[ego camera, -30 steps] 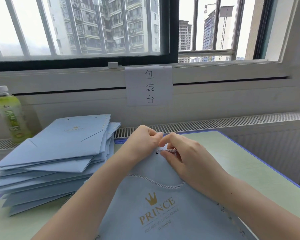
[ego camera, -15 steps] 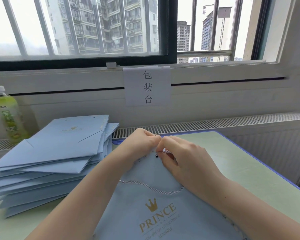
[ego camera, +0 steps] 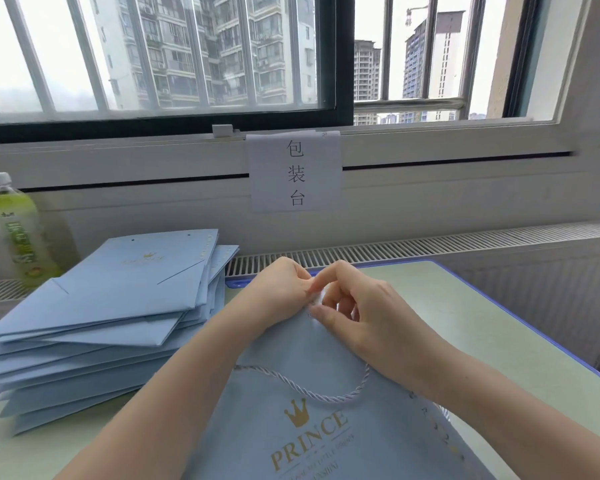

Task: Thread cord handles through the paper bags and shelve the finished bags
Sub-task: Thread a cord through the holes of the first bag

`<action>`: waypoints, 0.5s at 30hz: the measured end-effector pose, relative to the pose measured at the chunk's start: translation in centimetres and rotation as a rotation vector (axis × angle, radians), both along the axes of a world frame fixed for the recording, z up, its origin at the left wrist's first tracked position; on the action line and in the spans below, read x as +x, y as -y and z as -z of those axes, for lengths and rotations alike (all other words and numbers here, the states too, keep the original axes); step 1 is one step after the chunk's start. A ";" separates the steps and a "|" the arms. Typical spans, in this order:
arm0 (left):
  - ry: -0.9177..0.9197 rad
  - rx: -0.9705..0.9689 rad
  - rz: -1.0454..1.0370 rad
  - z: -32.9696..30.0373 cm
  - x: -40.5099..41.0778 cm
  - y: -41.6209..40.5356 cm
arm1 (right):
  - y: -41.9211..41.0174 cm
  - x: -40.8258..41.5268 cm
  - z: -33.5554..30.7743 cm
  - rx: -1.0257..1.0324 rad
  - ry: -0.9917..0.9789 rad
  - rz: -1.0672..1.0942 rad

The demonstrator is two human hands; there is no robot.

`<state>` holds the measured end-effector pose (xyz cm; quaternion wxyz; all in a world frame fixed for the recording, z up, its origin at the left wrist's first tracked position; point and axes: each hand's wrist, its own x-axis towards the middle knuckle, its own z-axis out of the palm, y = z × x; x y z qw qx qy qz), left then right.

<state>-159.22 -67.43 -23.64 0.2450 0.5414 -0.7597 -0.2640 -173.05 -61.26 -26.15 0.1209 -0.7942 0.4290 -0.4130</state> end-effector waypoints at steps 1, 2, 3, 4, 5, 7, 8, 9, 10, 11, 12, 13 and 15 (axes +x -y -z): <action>0.024 -0.008 -0.009 -0.1 0.1 0.1 | -0.1 0.0 -0.1 0.039 0.044 -0.030; 0.039 -0.017 -0.021 -0.1 0.2 0.1 | -0.1 0.0 -0.4 0.083 0.126 -0.056; 0.050 -0.031 -0.033 -0.2 0.3 0.2 | 0.0 -0.1 -0.7 0.134 0.240 -0.074; 0.065 -0.054 -0.044 -0.2 0.4 0.2 | 0.0 -0.3 -1.1 0.197 0.377 -0.091; 0.086 -0.081 -0.055 -0.3 0.4 0.3 | 0.0 -0.6 -1.5 0.272 0.536 -0.120; 0.108 -0.120 -0.059 -0.4 0.4 0.2 | 0.0 -1.0 -2.3 0.405 0.868 -0.218; 0.097 -0.132 -0.052 -0.5 0.4 0.1 | 0.0 -1.1 -2.5 0.430 0.988 -0.248; 0.083 -0.141 -0.043 -0.7 0.3 0.1 | 0.0 -1.1 -2.6 0.430 1.059 -0.246; 0.077 -0.152 -0.034 -0.9 0.3 0.0 | 0.0 -1.1 -2.5 0.406 1.075 -0.211; 0.077 -0.164 -0.026 -1.1 0.3 -0.1 | 0.2 -1.1 -2.3 0.355 1.028 -0.146; 0.076 -0.177 -0.013 -1.3 0.3 -0.2 | 0.4 -1.2 -2.2 0.290 0.926 -0.061; 0.064 -0.199 0.001 -1.6 0.4 -0.4 | 0.6 -1.3 -2.1 0.232 0.791 0.032; 0.025 -0.286 0.003 -2.2 0.8 -0.6 | 0.9 -1.7 -2.1 0.240 0.540 0.155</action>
